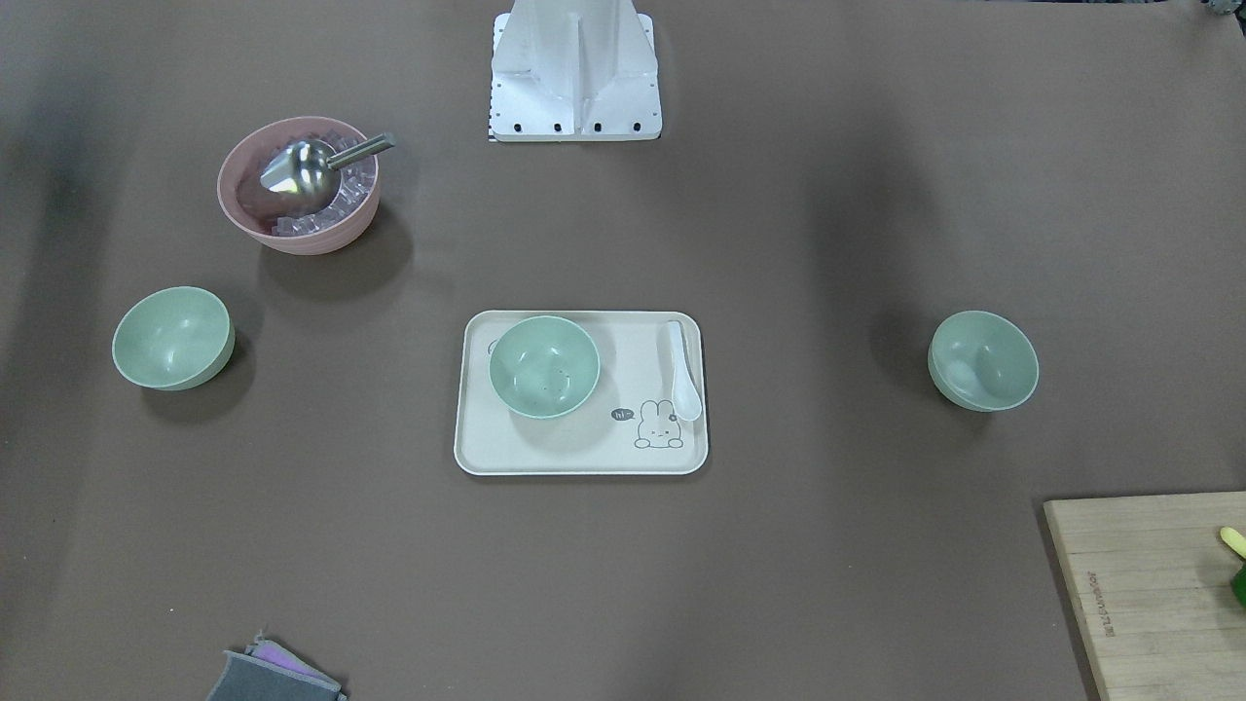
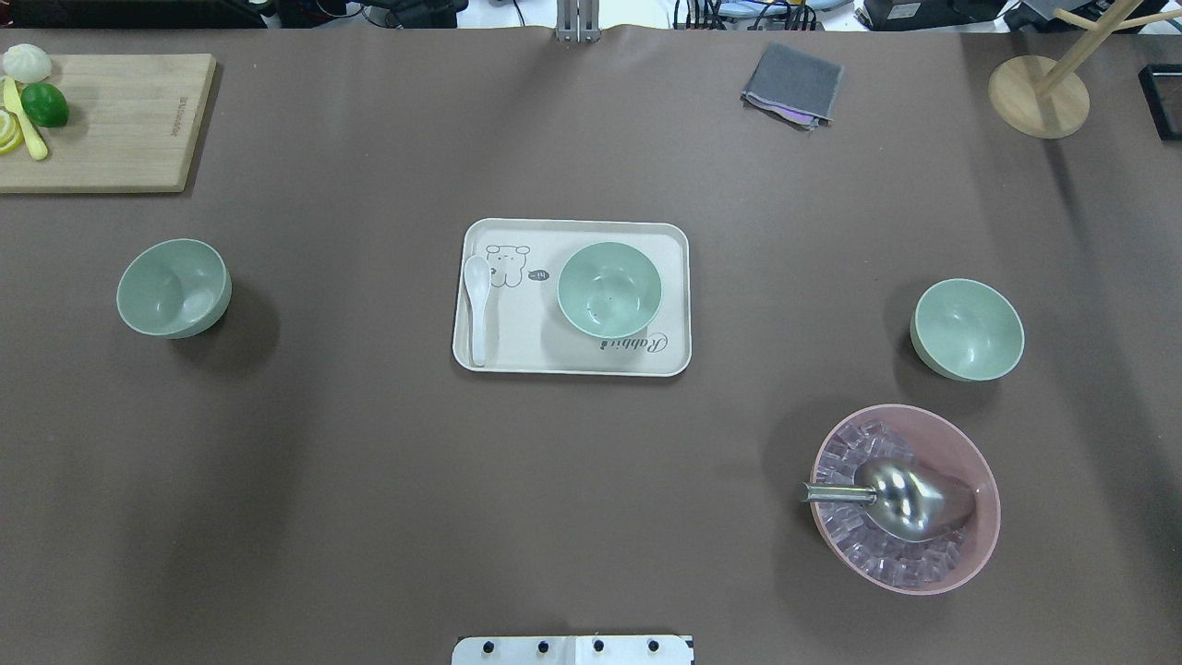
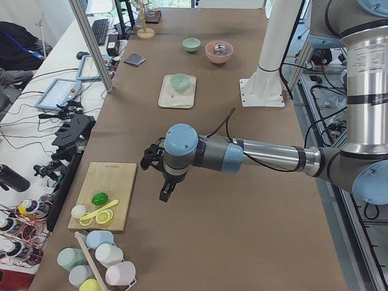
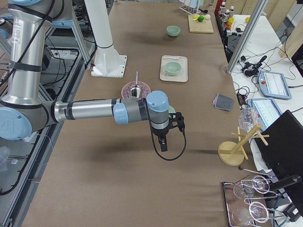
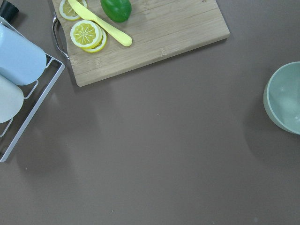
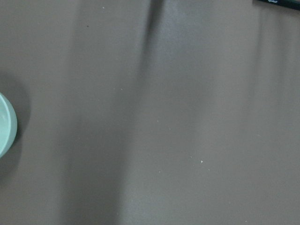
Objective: Stack green bowls together
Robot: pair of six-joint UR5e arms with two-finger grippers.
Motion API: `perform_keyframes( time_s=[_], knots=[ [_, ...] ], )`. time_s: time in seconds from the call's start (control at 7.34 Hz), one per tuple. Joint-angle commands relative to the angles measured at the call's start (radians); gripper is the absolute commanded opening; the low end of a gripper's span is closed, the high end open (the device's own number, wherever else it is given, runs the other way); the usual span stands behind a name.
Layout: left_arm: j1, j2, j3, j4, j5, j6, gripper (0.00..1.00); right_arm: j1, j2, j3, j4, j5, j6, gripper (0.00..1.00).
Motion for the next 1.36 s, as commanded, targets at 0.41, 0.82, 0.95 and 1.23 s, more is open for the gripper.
perform_keyframes(
  time_s=[0.41, 0.82, 0.95, 1.23],
  knots=[
    [0.026, -0.043, 0.037, -0.005, -0.022, -0.181, 0.99, -0.095, 0.079, -0.009, 0.075, 0.034, 0.051, 1.0],
    [0.122, -0.05, 0.087, -0.183, -0.134, -0.248, 0.99, -0.131, 0.08, -0.026, 0.075, 0.015, 0.104, 1.0],
    [0.158, -0.053, 0.086, -0.191, -0.128, -0.339, 0.99, -0.169, 0.09, -0.025, 0.078, -0.012, 0.19, 1.0],
    [0.242, -0.059, 0.085, -0.231, -0.089, -0.519, 0.99, -0.222, 0.103, -0.023, 0.078, -0.022, 0.281, 1.0]
  ],
)
